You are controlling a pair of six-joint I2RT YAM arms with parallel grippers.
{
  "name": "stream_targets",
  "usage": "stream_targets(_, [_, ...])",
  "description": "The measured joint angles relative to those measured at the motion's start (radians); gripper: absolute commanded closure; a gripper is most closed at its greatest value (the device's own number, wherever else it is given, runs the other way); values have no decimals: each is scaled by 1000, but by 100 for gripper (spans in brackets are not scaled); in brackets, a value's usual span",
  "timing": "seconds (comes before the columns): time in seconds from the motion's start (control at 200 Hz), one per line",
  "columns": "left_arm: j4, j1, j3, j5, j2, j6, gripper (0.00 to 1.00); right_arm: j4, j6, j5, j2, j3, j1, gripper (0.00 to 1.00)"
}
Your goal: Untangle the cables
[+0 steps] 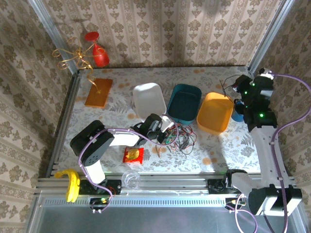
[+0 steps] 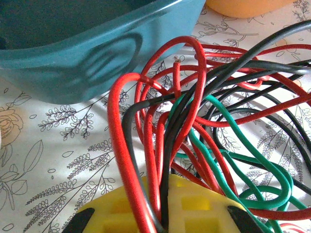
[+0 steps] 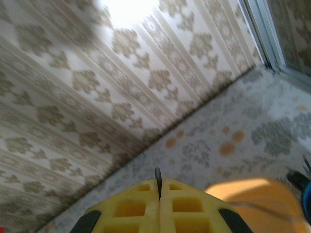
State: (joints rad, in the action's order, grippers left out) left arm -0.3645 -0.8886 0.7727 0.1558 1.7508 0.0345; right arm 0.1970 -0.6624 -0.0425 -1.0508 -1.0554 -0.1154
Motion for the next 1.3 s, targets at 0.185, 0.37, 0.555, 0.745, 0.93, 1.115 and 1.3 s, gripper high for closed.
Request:
stream_targets(0.185, [0,0,0,0,0,0,100,0,-24,7,-23,149,0,100])
stream_targets(0.37, [0,-1,0,-5,0,0,100,-15,-53,84,-69,267,7,100])
stream_targets(0.555, [1,-1,0,-5,0,0,100,-6,-45,146,-119,303,53,100])
stream_targets(0.745, [1,-2,0,-8,0,0,100,17,-18,170,-123,303,81,100])
stream_targets(0.93, [1,-2,0,-8,0,0,100,66,40,176,-144,255,116,100])
stream_targets(1.115, [1,-8,0,-15,0,0,100,85,118,111,-92,167,158,100])
stream_targets(1.3, [1,-8,0,-15,0,-1,100,74,235,37,-33,-24,157,100])
